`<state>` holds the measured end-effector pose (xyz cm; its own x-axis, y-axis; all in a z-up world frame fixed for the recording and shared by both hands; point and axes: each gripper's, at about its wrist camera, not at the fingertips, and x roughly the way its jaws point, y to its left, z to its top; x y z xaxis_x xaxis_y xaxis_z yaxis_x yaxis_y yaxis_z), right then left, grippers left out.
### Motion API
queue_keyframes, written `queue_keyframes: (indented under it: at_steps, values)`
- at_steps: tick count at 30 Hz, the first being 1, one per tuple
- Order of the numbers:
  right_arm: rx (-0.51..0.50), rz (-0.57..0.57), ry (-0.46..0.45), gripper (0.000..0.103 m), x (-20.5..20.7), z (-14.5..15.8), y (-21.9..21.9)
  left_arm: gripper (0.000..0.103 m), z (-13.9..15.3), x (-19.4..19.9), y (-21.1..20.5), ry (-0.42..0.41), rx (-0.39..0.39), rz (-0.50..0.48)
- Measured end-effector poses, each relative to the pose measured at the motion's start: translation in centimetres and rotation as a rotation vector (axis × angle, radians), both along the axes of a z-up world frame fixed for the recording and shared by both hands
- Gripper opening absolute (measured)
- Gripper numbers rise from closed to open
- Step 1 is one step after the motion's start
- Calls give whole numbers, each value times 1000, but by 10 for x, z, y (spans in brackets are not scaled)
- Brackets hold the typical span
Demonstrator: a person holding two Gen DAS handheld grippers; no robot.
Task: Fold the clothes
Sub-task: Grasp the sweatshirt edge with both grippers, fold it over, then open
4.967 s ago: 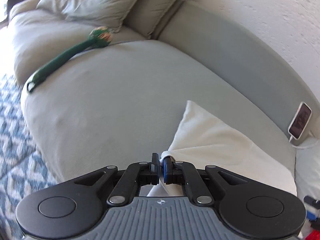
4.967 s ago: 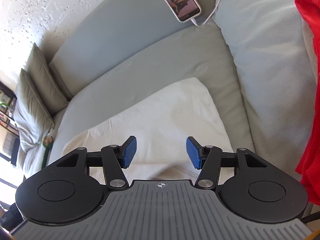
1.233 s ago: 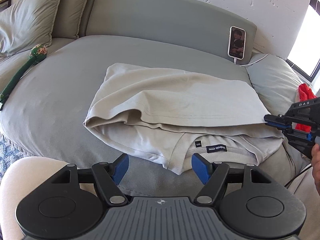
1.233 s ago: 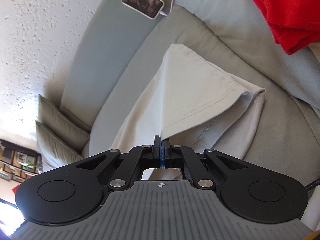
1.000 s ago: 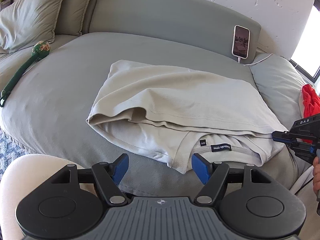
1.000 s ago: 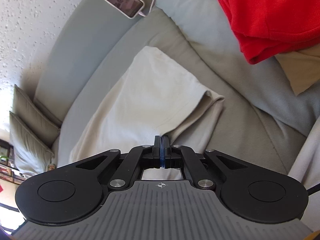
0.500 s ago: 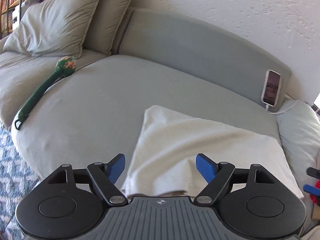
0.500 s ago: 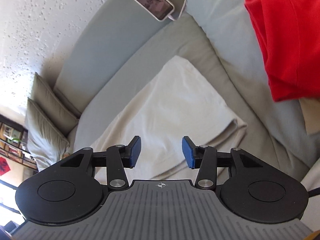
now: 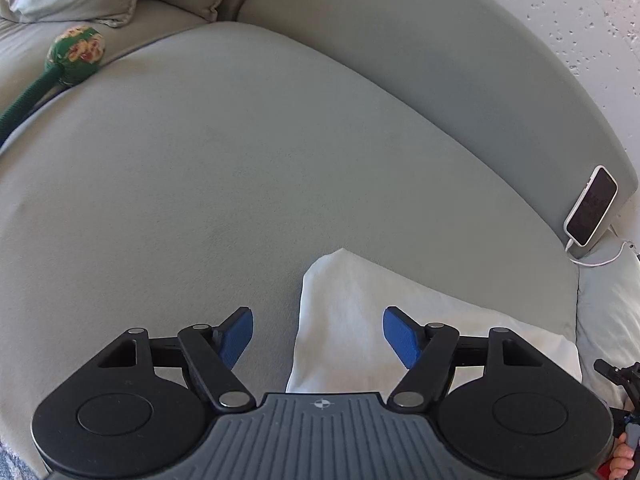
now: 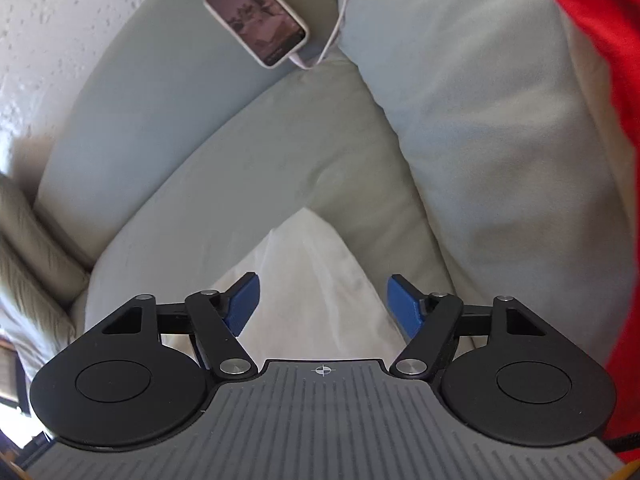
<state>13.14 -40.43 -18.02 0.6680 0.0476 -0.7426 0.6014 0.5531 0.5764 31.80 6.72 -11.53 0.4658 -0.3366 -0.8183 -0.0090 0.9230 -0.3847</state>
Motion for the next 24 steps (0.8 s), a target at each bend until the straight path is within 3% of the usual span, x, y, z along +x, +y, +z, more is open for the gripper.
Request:
queue_keyframes:
  at_steps: [5,7,8,10,13,14,15,17,19,22,24]
  values:
    - [63,-15,-49,64,33,-32,-26,63,-22,22,-8,-27,-78,-37]
    - [100,-24,-79,60,39,-41,-33,43,-27,25,-14,-29,-97,-81]
    - [113,-21,-80,53,41,-44,-34,38,-29,25,-16,-34,-91,-94]
    - [124,0,-86,49,44,-47,-35,25,-31,24,-21,-54,-72,-114]
    - [145,122,-96,35,49,-47,-26,11,-27,18,-21,-118,-71,-106]
    - [101,126,-89,13,49,-45,-22,11,-24,14,-20,-155,-60,-94]
    - [51,125,-81,9,49,-41,-18,11,-19,9,-19,-201,-52,-86]
    - [-65,109,-93,8,44,-32,-9,11,-14,-2,-18,-298,-9,-77]
    - [-186,79,-119,8,37,-24,1,16,-21,-3,-25,-306,74,-78]
    - [-190,110,-56,9,43,-35,6,38,-33,-1,-35,-215,172,-63]
    - [-179,95,-45,14,37,-29,6,46,-19,-9,-27,-237,175,-14]
